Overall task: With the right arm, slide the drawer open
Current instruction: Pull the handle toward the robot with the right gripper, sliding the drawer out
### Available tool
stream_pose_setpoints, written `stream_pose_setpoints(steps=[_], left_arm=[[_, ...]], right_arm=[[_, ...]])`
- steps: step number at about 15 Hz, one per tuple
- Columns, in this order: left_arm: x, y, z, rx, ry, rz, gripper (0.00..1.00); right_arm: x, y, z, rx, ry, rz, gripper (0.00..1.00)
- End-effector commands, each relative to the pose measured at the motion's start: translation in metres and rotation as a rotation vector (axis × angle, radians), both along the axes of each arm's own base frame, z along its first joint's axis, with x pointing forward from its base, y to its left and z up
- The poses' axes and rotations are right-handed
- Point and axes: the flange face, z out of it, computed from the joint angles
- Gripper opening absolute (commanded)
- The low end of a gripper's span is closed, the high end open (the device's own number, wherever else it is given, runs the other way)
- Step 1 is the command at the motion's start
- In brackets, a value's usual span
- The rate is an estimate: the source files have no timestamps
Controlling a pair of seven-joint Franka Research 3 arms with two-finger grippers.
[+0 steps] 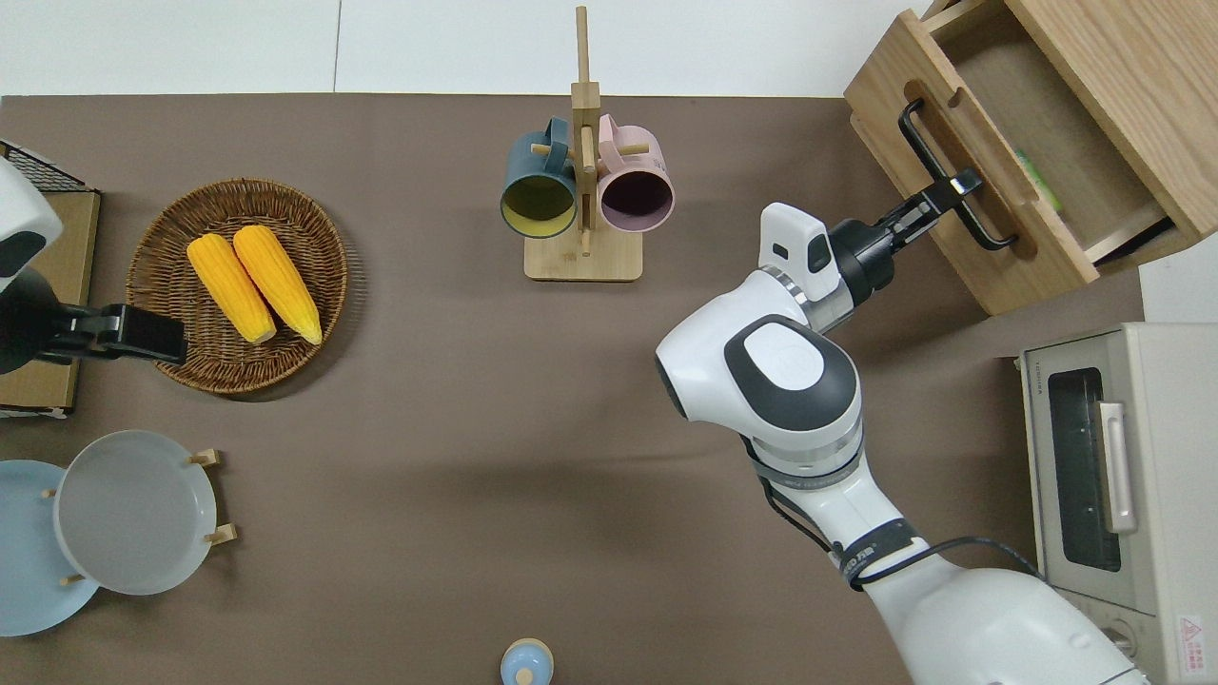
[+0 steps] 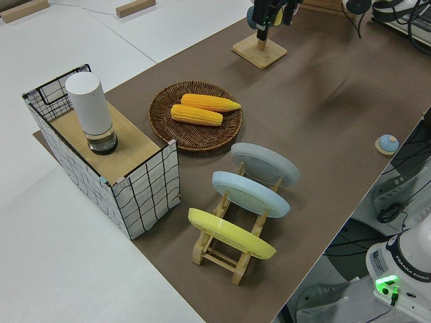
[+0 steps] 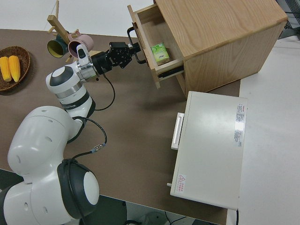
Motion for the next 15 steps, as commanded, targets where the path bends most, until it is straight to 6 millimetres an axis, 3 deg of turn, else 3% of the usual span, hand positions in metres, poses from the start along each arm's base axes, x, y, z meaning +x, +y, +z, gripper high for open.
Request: stream_pose_setpoints(steps=[1,7,11,15], left_arm=[[0.002,0.001,0.004,0.016,0.005,-0.012,0.99],[0.002,0.001,0.004,0.016,0.005,-0.012,0.99],[0.002,0.001,0.004,0.016,0.005,-0.012,0.99],[0.002,0.001,0.003,0.016,0.006,-0.012,0.99]], right_arm=[[-0.013,0.057,0.009,0.015,0.000,0.075,0.000],[-0.041,0.113,0.024,0.037,0.007,0.068,0.000],[-0.056,0.143,0.023,0.038,0.003,0.065,0.000],[-0.061,0.154,0.021,0.039,0.001,0.061,0.000]])
